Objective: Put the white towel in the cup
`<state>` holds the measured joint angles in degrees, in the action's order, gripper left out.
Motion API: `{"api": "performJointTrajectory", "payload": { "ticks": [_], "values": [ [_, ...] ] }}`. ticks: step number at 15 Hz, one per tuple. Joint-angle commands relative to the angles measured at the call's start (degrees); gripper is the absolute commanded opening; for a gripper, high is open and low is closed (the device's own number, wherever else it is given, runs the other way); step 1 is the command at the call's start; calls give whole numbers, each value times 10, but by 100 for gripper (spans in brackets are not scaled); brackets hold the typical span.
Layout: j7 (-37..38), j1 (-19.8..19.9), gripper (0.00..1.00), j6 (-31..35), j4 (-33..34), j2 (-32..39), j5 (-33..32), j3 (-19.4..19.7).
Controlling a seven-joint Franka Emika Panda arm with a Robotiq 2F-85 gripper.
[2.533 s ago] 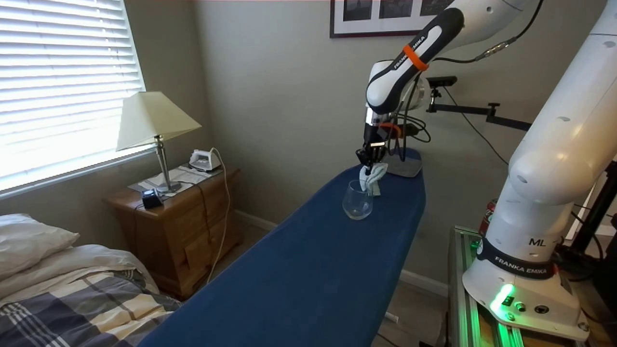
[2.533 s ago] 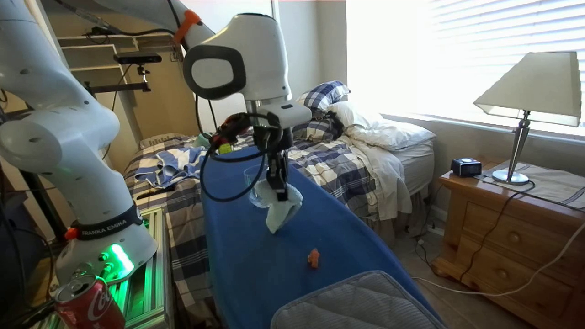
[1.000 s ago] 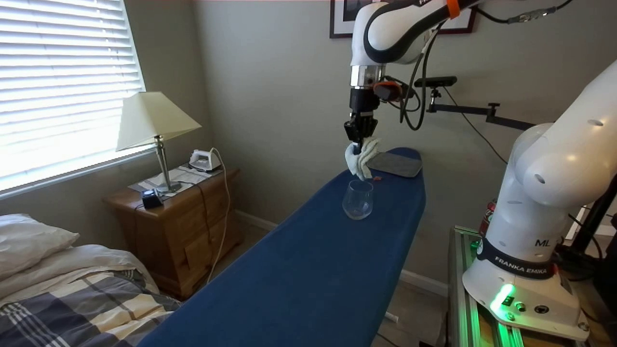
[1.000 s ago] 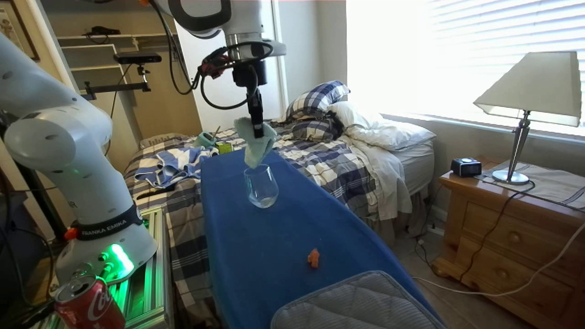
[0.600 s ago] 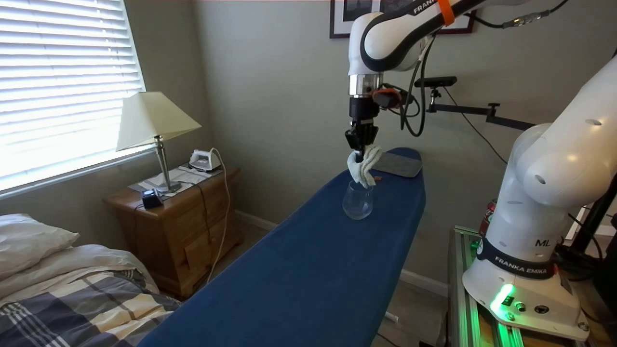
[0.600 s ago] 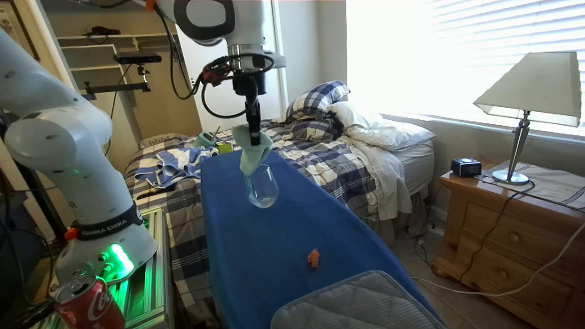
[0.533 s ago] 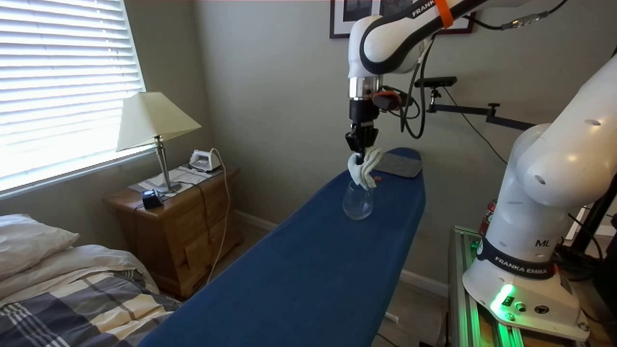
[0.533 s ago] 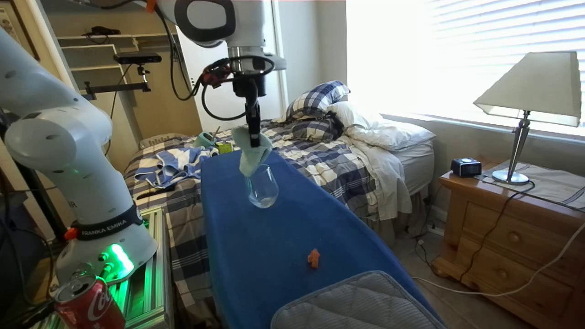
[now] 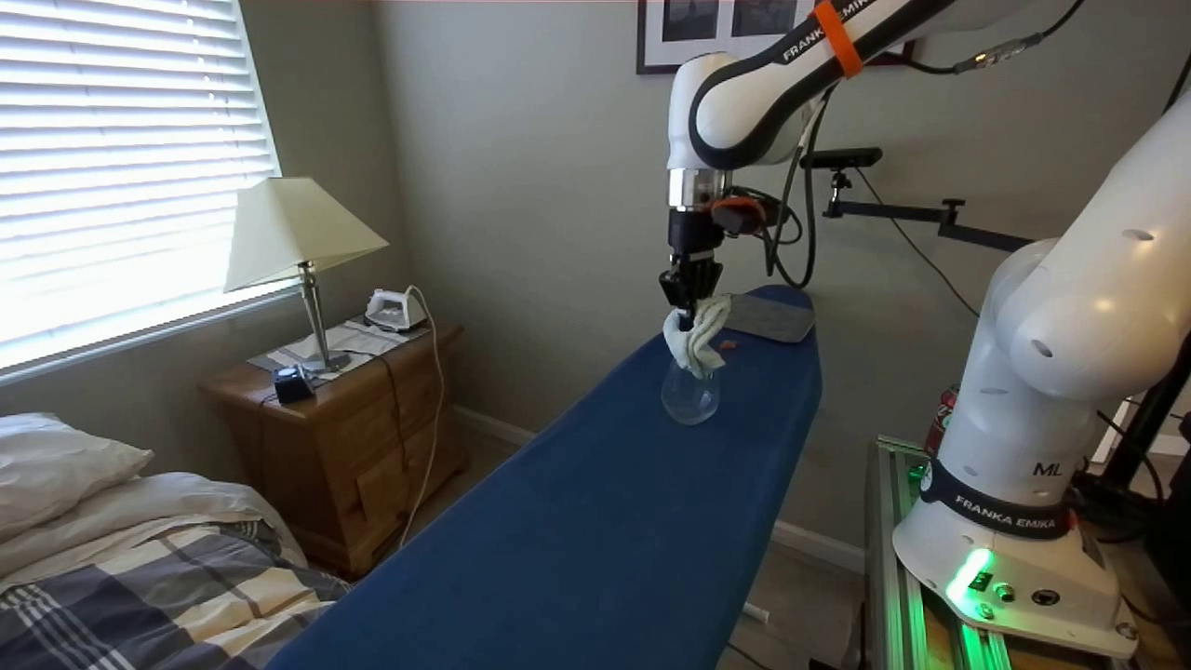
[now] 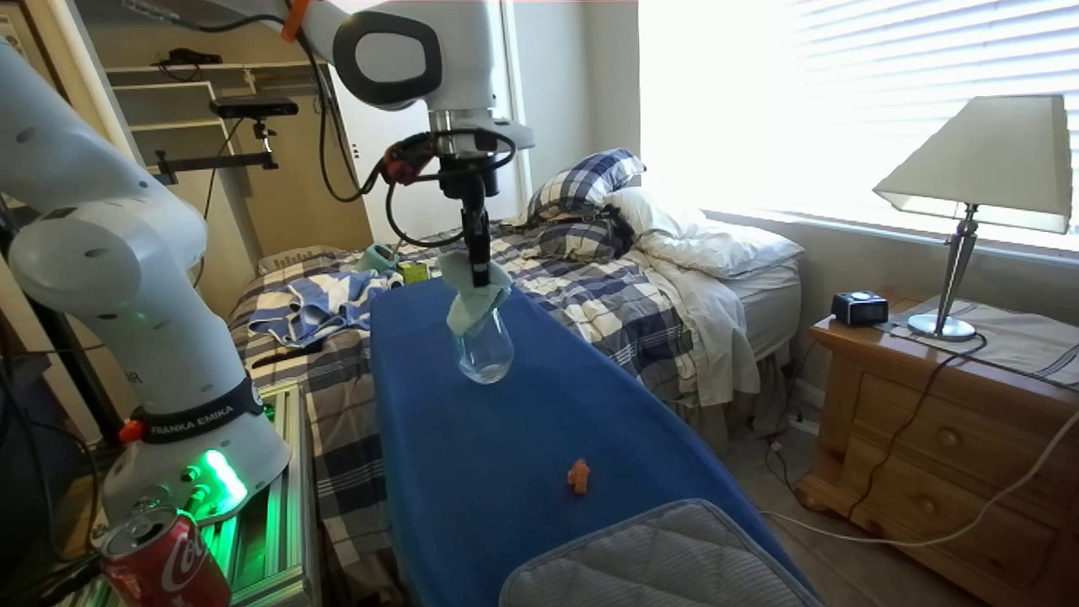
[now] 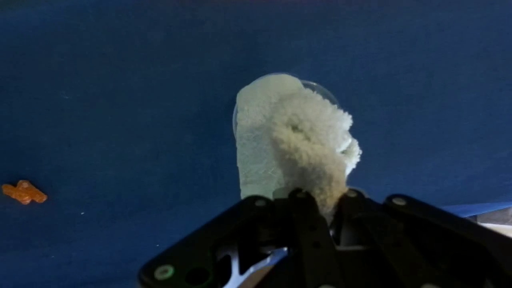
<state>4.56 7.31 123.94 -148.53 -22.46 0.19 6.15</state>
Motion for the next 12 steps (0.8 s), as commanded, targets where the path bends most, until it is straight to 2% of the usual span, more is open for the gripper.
{"api": "performJointTrajectory", "payload": {
  "ticks": [1, 12],
  "values": [
    [-6, -3, 2, 28, -13, 5, 10, -1],
    [0, -1, 2, 28, -33, 12, 8, -3]
  ]
}}
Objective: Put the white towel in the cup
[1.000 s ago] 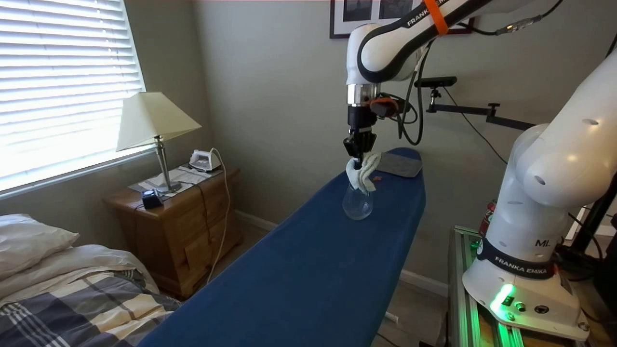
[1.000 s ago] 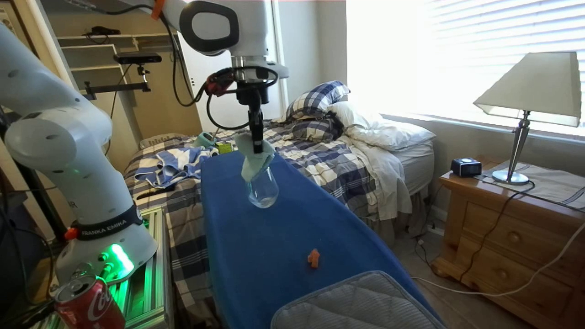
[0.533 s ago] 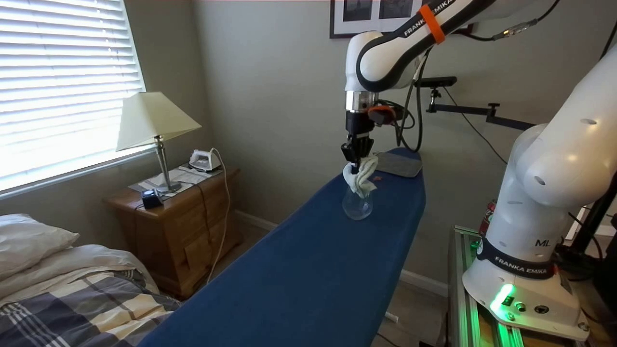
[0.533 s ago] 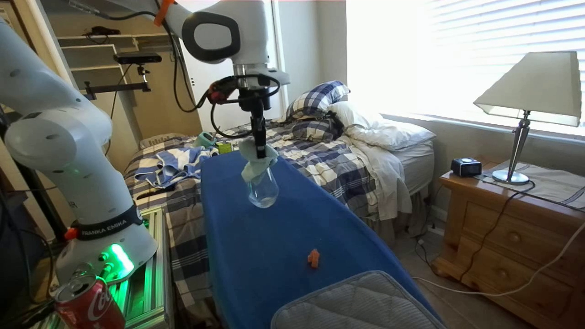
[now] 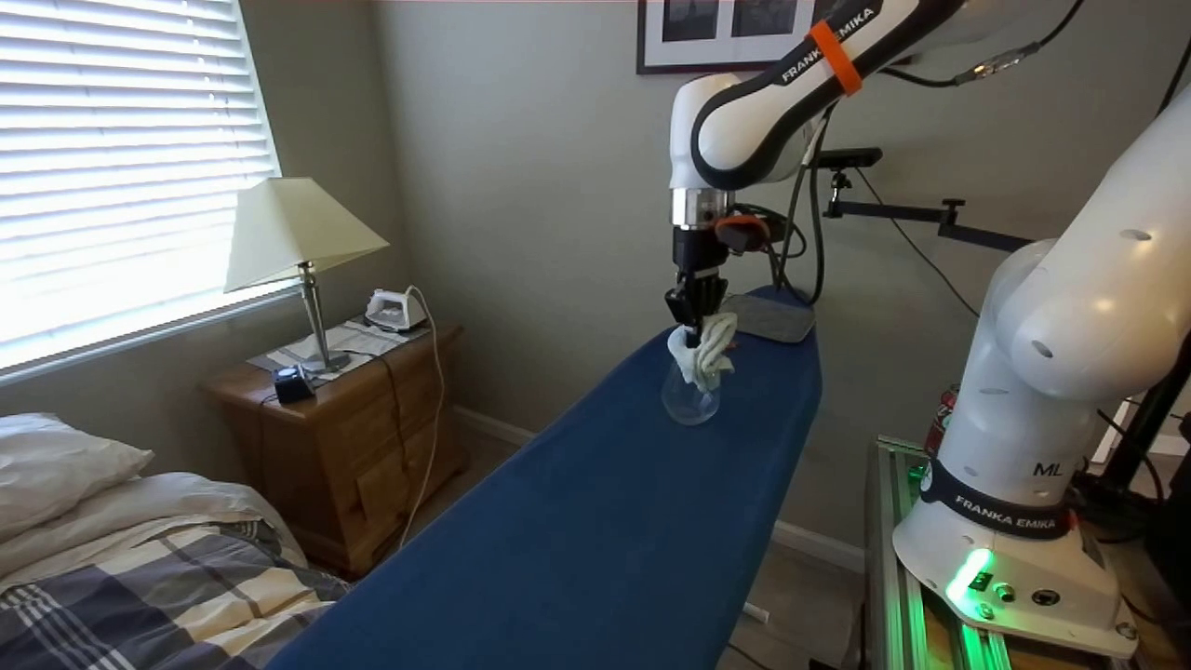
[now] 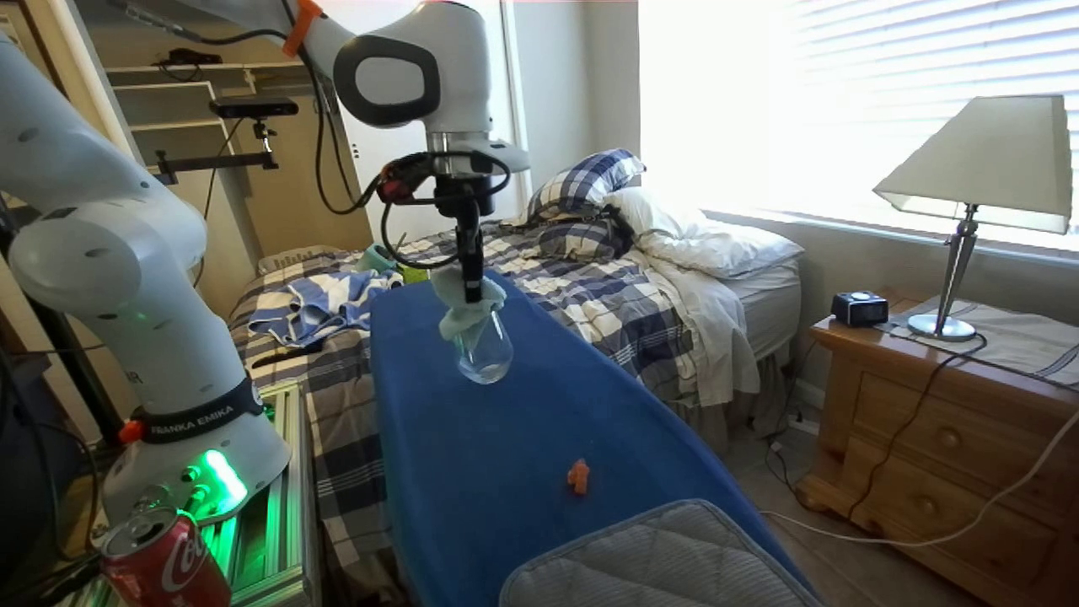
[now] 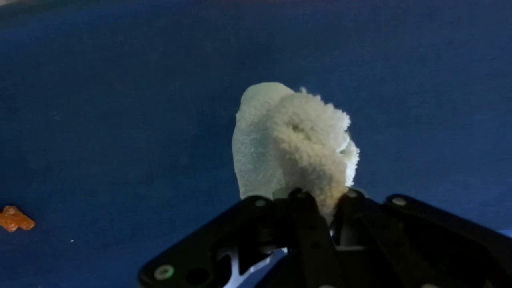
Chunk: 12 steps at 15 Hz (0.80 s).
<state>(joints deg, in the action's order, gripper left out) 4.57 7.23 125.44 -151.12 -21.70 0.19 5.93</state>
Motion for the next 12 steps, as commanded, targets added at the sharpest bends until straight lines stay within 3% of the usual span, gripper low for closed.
{"api": "performJointTrajectory", "payload": {
  "ticks": [1, 12],
  "values": [
    [0, 0, 2, 18, -9, 6, 9, 0],
    [3, 2, 2, 41, -14, 34, 1, -1]
  ]
}}
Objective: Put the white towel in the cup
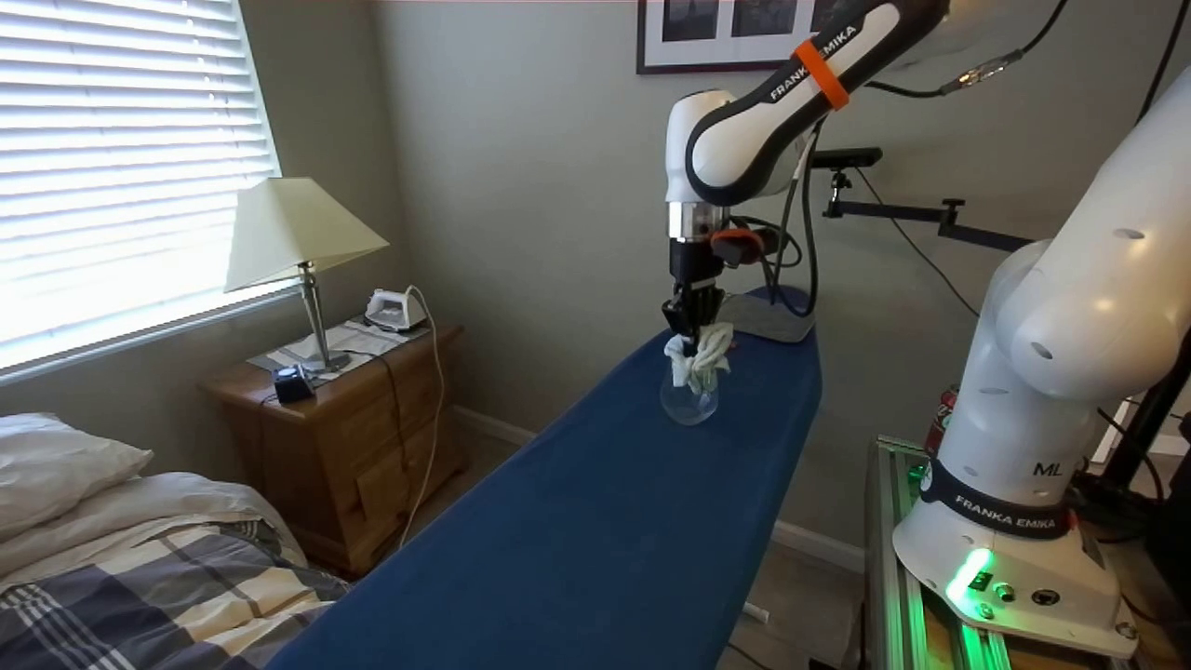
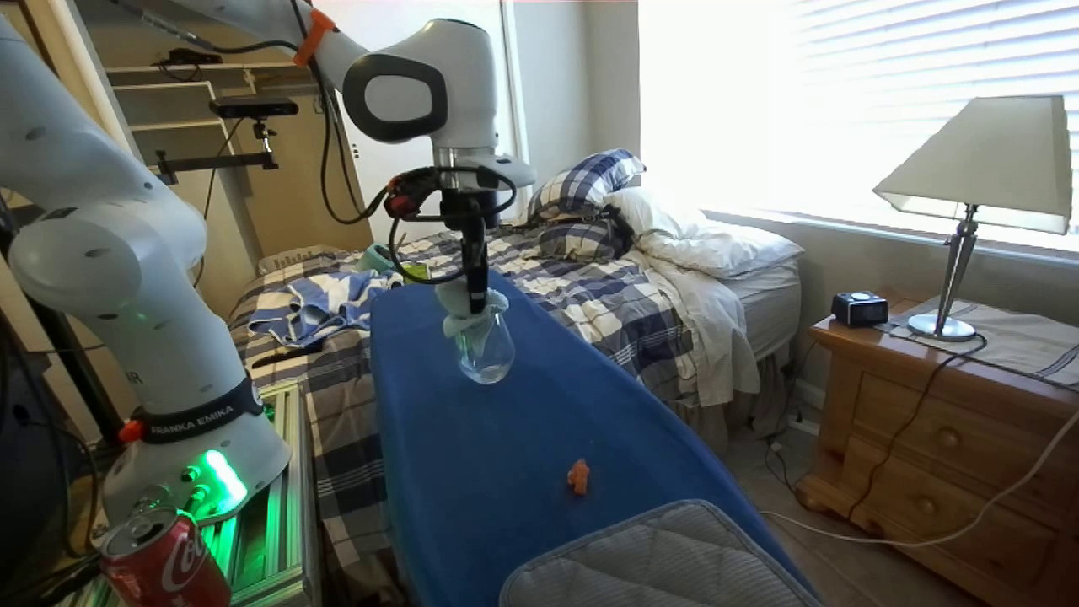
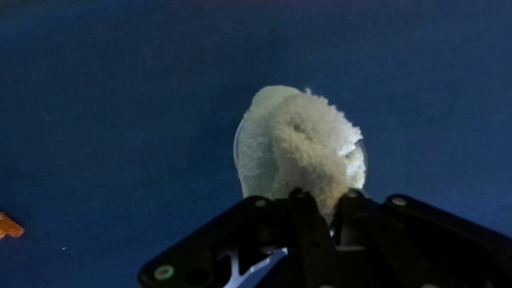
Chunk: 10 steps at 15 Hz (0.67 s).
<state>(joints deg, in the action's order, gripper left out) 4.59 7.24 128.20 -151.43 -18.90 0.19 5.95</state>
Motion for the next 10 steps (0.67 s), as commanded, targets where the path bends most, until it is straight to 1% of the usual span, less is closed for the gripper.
{"api": "performJointTrajectory", "payload": {
  "ticks": [1, 5, 7, 8, 9, 10],
  "values": [
    [3, 2, 2, 15, -12, 6, 0, -1],
    [3, 2, 2, 12, -10, 4, 1, -2],
    [3, 2, 36, 8, -8, 3, 2, -1],
    [2, 2, 42, 8, -8, 2, 2, -1],
    [1, 1, 27, 7, -7, 1, 3, -1],
    [1, 1, 10, 7, -7, -1, 4, 0]
  ]
}}
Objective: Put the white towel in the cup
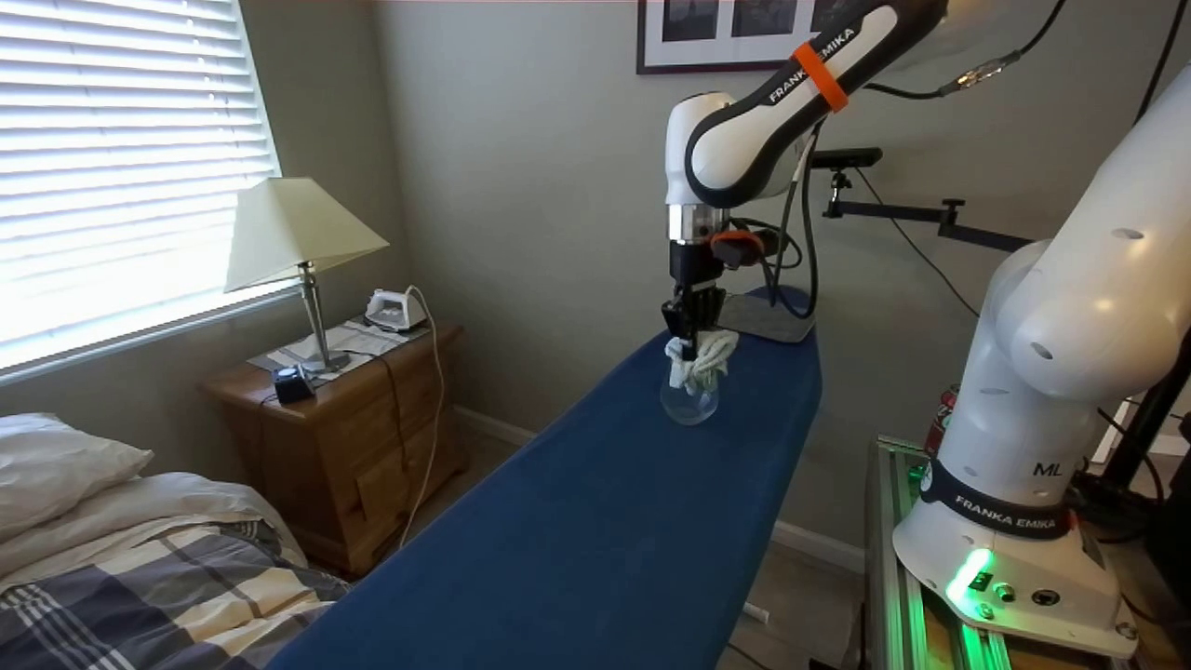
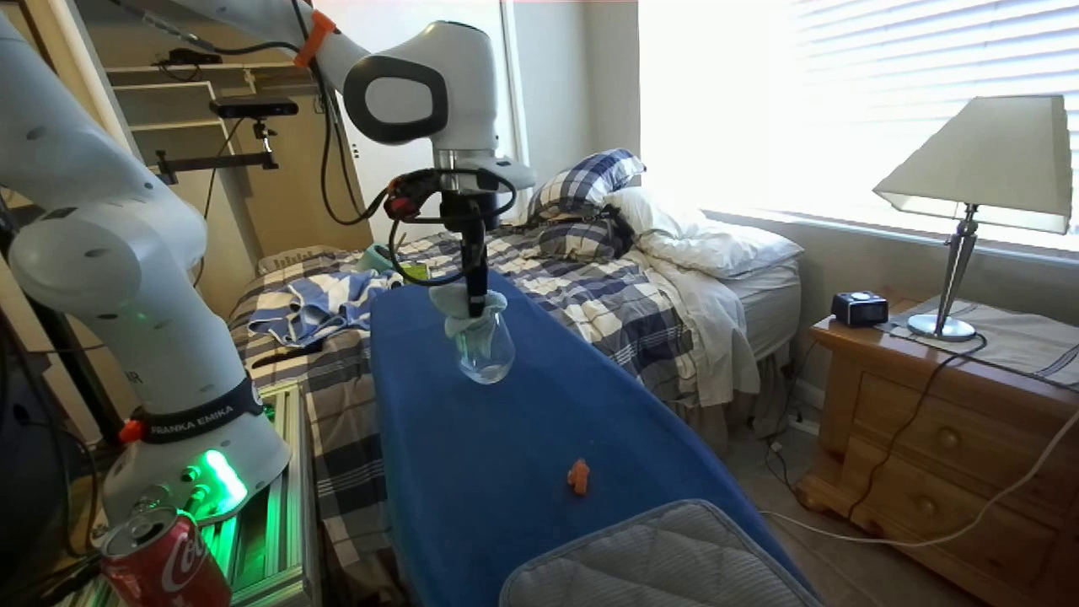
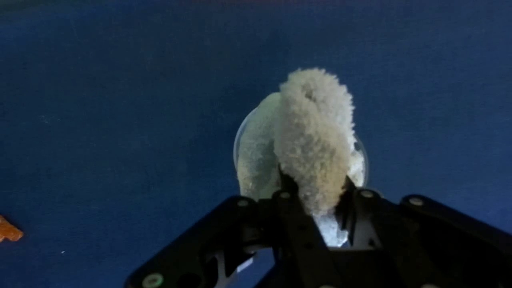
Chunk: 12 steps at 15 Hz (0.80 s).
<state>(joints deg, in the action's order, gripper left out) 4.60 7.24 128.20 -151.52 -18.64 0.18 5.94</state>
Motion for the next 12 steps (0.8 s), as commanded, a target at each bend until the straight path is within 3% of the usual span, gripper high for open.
{"api": "performJointTrajectory", "payload": {
  "ticks": [1, 3, 4, 5, 7, 12],
  "values": [
    [0, 1, 6, 6, -6, -6, 4, 0],
    [-1, 1, 0, 1, -5, -10, 5, 0],
    [-1, 1, 10, 0, -5, -11, 5, 0],
    [-1, 1, 28, 0, -5, -13, 5, 0],
    [0, 1, 38, -2, -4, -15, 4, -1],
    [1, 1, 73, -6, -3, -19, 4, -2]
  ]
}}
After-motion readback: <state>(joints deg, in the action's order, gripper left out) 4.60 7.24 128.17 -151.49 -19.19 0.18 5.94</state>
